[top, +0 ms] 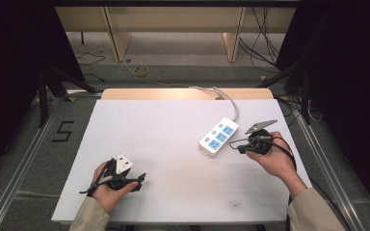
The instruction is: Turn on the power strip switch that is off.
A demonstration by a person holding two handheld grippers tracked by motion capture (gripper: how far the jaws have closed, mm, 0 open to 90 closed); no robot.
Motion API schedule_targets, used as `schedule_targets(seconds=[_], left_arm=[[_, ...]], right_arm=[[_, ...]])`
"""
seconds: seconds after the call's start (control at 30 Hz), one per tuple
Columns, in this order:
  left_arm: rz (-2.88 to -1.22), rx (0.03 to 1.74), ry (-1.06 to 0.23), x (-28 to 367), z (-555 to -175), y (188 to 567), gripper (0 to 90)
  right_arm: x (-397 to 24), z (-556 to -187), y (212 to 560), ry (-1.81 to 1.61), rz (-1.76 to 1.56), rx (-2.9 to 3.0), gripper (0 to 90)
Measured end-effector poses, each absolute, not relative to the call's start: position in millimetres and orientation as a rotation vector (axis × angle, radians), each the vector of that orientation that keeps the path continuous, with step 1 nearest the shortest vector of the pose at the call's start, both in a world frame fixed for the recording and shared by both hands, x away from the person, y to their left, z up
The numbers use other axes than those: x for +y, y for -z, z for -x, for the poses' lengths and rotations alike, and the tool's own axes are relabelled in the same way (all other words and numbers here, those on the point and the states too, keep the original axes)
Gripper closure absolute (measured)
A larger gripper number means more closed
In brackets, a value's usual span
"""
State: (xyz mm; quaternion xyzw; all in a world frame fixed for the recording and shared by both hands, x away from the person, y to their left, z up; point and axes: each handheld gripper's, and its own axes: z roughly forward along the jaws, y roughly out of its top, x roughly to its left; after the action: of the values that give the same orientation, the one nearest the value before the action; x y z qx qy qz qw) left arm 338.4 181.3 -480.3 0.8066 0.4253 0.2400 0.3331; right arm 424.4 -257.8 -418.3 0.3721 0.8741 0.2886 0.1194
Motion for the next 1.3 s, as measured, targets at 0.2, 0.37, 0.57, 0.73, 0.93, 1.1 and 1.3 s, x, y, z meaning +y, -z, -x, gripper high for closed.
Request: schedule_targets(seconds=[0.2,0.37,0.57,0.73,0.93,1.1,1.3], left_arm=[[-2.110,1.109,-0.628,181.4,-338.4,480.2,23.8],[-2.106,1.109,-0.628,181.1,-338.3,480.3,23.8],[-2.112,1.106,-0.627,181.0,-338.5,480.2,23.8],[-2.111,1.106,-0.628,181.0,-338.5,480.3,23.8],[-2.112,1.104,-0.628,180.8,-338.5,480.3,23.8],[-2.111,1.104,-0.628,180.7,-338.5,480.3,23.9],[-2.110,1.103,-0.629,180.7,-338.5,480.2,23.9]], right_arm=[[-254.7,-428.0,417.1,-0.835,-1.092,2.558,90.0],[-251.2,-433.1,414.9,-0.824,-1.079,2.562,90.0],[-248.0,-438.0,414.1,-0.816,-1.080,2.568,90.0],[-245.5,-441.7,413.7,-0.811,-1.081,2.571,90.0],[-242.8,-445.8,413.2,-0.800,-1.089,2.576,90.0],[-241.2,-448.8,413.5,-0.798,-1.086,2.578,90.0],[-238.0,-453.3,414.6,-0.786,-1.078,2.589,90.0]])
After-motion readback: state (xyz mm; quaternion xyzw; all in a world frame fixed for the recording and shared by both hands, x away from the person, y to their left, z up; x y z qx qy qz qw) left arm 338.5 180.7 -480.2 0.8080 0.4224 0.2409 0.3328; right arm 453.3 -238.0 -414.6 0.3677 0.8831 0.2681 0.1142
